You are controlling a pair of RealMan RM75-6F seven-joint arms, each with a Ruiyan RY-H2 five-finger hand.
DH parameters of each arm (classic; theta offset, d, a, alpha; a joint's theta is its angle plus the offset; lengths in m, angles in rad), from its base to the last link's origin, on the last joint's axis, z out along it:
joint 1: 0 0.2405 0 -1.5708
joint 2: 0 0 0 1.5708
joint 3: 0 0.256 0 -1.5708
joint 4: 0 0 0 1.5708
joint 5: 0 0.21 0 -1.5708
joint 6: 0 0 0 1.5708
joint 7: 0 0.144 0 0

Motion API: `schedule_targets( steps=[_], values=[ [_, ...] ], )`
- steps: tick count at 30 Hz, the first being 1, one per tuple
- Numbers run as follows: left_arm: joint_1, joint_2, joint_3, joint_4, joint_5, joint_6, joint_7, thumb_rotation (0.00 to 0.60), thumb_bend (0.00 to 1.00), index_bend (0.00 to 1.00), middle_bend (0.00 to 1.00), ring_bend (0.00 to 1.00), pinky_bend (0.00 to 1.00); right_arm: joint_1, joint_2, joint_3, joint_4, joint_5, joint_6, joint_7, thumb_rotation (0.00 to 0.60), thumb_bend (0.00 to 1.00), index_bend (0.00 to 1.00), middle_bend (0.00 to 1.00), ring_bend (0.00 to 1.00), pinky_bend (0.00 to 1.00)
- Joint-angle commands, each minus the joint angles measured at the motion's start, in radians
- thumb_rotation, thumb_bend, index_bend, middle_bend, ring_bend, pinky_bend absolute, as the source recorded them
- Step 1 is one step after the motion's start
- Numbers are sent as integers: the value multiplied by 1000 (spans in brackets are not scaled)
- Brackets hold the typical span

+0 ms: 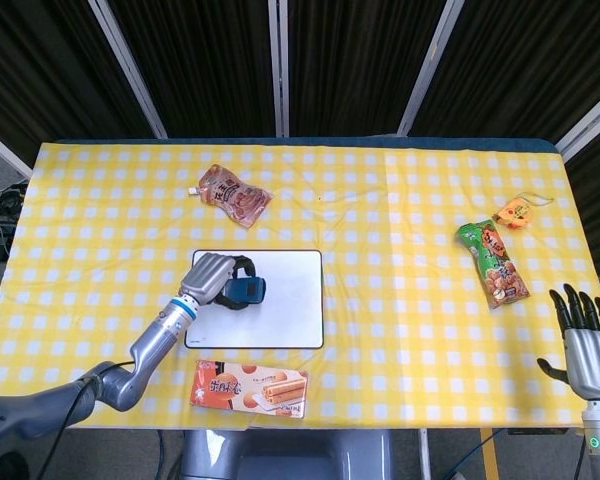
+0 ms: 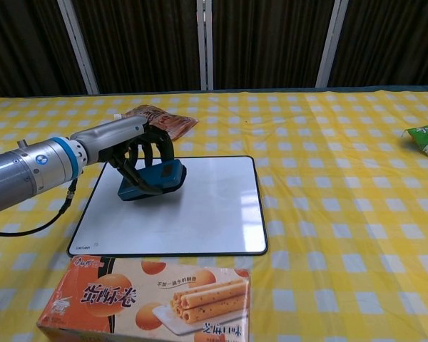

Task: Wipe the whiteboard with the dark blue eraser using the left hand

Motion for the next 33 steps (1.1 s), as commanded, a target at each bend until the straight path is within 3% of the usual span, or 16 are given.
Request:
schedule_targets(
  steps=[1,12,26,33],
  values=[
    [1,-23,6,39,1,9,-38,600,228,595,398,511,588,-1,0,-1,0,0,0,1,600,0,0,0,0,0],
    [-20,-94,18,175,22,5,-126,600,228,606,402,512,588,1,-1,-3,-6,-1,1,-5,600,0,0,0,0,0],
    [-40,-146,29,152,47,31,-131,600,228,641,432,536,588,6,-6,-5,1,2,-8,-7,600,0,0,0,0,0],
    [-41,-152,23,208,30,21,-136,600,230,646,436,540,598,6,-7,-4,5,6,-9,-4,600,0,0,0,0,0]
  ],
)
